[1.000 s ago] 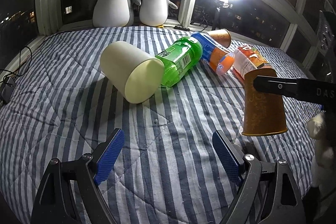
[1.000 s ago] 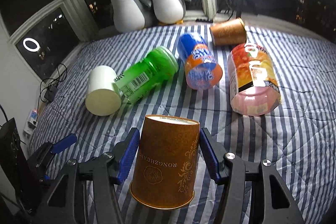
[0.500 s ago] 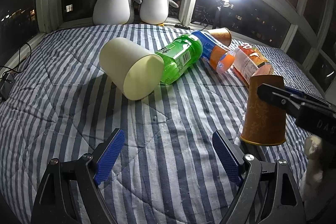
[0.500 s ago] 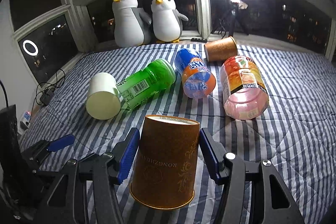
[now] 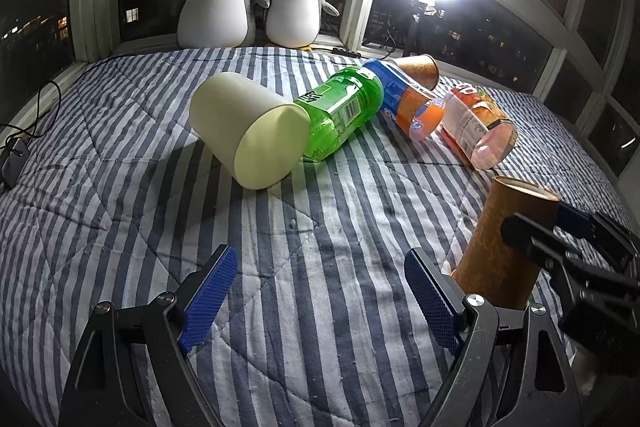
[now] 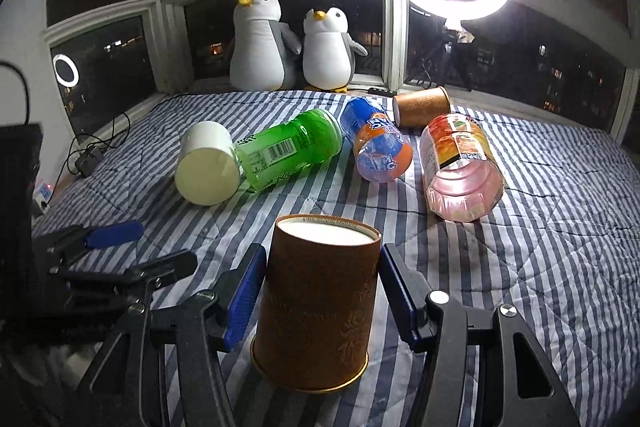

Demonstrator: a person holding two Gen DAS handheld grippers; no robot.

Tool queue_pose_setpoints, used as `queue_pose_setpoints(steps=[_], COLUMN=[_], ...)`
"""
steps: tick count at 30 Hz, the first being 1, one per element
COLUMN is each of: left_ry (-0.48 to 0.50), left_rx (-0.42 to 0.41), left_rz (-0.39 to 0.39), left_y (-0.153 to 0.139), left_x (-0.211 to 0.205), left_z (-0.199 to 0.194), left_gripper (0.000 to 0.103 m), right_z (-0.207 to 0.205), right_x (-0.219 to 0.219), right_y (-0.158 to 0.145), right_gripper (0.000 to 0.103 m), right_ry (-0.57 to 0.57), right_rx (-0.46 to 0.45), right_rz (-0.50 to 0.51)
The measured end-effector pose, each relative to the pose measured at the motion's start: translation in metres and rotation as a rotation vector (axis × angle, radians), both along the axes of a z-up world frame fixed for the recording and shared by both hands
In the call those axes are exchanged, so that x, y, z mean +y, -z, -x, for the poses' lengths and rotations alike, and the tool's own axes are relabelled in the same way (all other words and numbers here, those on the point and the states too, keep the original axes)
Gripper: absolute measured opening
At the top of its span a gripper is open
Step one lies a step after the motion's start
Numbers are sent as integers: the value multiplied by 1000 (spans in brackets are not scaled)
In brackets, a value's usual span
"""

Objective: Flip cup upside down
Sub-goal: 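Rotate the held cup with the right tool until its opening faces up, then set the cup on its base and open the right tool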

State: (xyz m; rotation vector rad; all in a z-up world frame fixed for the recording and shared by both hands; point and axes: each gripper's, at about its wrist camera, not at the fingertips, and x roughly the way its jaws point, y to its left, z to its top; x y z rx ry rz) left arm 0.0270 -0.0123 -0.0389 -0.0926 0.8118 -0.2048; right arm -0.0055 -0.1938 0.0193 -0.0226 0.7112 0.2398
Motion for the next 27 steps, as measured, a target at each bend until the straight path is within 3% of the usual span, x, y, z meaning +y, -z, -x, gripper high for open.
queue_pose_setpoints(steps=[27], left_ry=[-9], left_rx=[-95], left_rz=[-46], left_y=[-20], left_x=[-6], left_z=[35], left_gripper=[88], right_z=[42], right_x=[-15], right_y=[2], right_gripper=[57], right_ry=[16], right_rx=[-16], right_rz=[-124])
